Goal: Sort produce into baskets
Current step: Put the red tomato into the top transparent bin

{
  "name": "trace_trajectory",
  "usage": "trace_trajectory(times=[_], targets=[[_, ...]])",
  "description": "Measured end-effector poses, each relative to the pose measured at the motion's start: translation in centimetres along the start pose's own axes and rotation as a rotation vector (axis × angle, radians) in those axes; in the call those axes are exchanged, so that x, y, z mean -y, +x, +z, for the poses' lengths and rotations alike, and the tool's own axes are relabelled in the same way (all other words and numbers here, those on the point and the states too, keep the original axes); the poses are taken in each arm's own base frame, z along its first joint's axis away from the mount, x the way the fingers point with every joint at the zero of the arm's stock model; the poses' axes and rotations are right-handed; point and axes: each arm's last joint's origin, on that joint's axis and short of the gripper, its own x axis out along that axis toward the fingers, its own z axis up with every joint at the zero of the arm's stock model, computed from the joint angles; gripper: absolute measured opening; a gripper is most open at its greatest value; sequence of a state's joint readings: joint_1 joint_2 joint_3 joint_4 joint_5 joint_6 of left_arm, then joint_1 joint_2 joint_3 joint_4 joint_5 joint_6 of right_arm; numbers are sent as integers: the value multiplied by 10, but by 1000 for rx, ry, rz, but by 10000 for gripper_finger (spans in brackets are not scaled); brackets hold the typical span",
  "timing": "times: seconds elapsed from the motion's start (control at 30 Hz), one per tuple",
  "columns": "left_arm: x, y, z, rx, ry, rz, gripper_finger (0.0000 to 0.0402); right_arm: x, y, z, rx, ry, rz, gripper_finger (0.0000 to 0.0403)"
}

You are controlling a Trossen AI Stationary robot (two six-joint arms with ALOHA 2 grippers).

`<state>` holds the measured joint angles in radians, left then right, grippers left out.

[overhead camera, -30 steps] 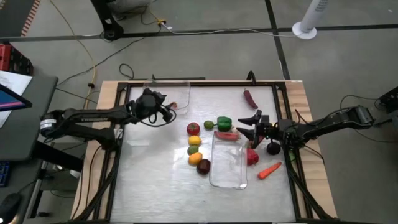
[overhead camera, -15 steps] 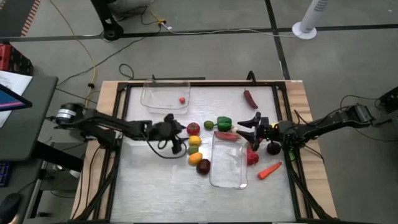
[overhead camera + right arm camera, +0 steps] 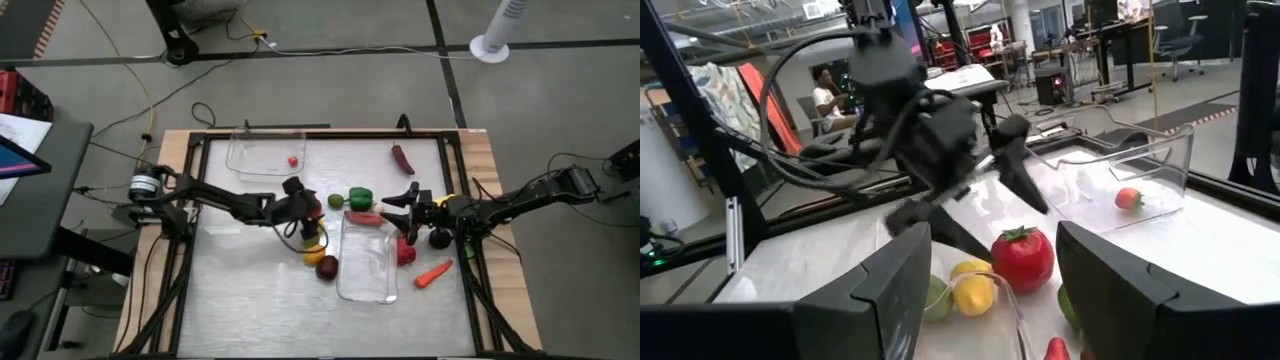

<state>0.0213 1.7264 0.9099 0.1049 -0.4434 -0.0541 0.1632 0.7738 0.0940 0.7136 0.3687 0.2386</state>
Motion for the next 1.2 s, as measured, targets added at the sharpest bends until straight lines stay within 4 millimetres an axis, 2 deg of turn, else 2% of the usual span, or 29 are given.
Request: trace_trajectory(times=[0.1, 0.23, 0.53, 0.63, 0.7, 0.77, 0.93, 1.07, 1.2], targets=[[-6, 10, -4, -100, -26, 42, 355, 0, 0, 0, -3, -1, 2, 244], [-12, 15, -12, -181, -83, -2, 343, -2, -1, 0, 0, 1, 13, 244], [-13, 12, -19, -276, -93, -24, 261, -2, -1, 0, 1, 7, 16, 244], [-12, 6, -18, -284, -66, -32, 256, -2, -1, 0, 0, 8, 16, 244], [-12, -1, -15, -269, -42, -41, 256, -2, -1, 0, 0, 10, 16, 244], [-15, -13, -3, -224, -21, -25, 257, -2, -1, 0, 1, 10, 16, 244], [-32, -56, 30, -59, 14, 89, 279, -2, -1, 0, 4, 11, 16, 244], [-62, -89, 46, 40, -25, 233, 278, -2, -1, 0, 2, 10, 16, 244], [-92, -104, 44, 58, -91, 306, 275, -2, -1, 0, 1, 9, 15, 244]])
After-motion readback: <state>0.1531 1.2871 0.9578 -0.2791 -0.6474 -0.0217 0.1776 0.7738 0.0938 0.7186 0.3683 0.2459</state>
